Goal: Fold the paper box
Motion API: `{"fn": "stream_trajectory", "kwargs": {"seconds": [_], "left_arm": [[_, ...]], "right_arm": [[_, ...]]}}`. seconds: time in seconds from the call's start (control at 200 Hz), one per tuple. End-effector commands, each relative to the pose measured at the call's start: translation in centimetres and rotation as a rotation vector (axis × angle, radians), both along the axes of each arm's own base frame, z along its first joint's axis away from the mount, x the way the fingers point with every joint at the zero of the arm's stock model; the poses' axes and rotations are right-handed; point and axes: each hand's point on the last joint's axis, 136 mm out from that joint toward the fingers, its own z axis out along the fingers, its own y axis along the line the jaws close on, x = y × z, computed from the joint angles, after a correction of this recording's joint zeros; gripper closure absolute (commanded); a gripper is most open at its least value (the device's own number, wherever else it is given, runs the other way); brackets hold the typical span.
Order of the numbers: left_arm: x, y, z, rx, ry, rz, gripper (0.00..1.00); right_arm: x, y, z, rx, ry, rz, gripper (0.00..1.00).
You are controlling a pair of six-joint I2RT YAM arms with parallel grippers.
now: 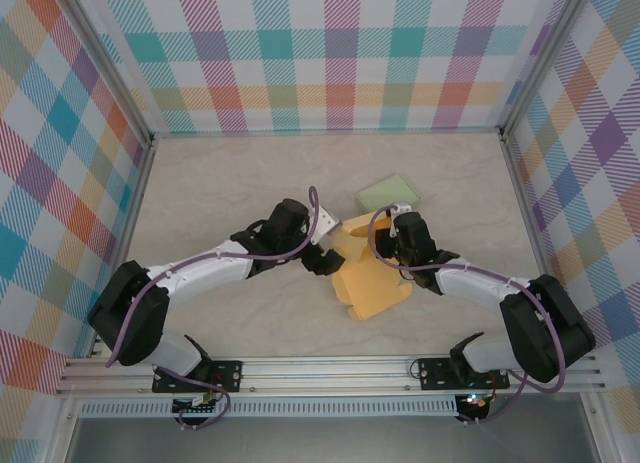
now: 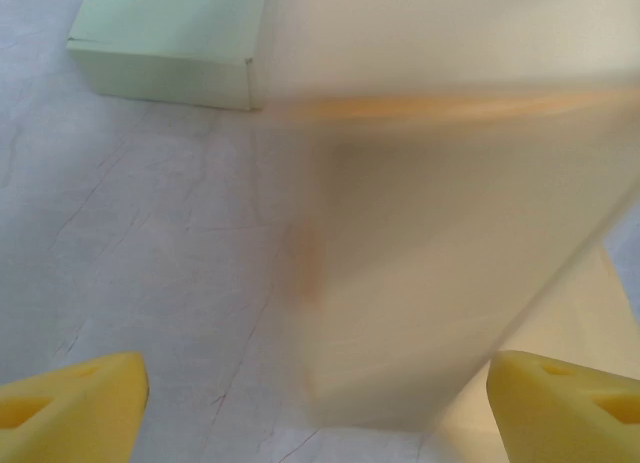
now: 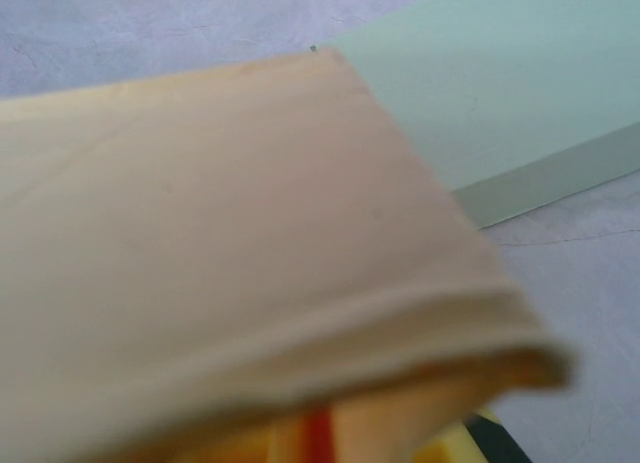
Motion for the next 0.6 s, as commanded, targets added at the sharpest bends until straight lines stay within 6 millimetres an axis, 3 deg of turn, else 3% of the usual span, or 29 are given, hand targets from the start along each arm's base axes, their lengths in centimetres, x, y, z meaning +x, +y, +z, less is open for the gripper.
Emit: {"fn": "stream_trajectory", "kwargs": {"seconds": [0.0,0.32,0.595], "left_arm": [[-0.8,-0.7,0.5,0.005,0.02,-0.077,0.1],[-0.5,0.3,0.1,0.065,0.025,-0.046,0.14],[-0.8,0.6,2.1,0.009,0.015,-0.005,0.11]], "right_arm": [[0.1,1.1,0.8,0.035,-0.022,0.032,1.0],[0.1,1.1,0.8,0.034,-0.023,0.031,1.0],[0.1,1.1,0.7,0.03,-0.02,0.029,1.0]]}}
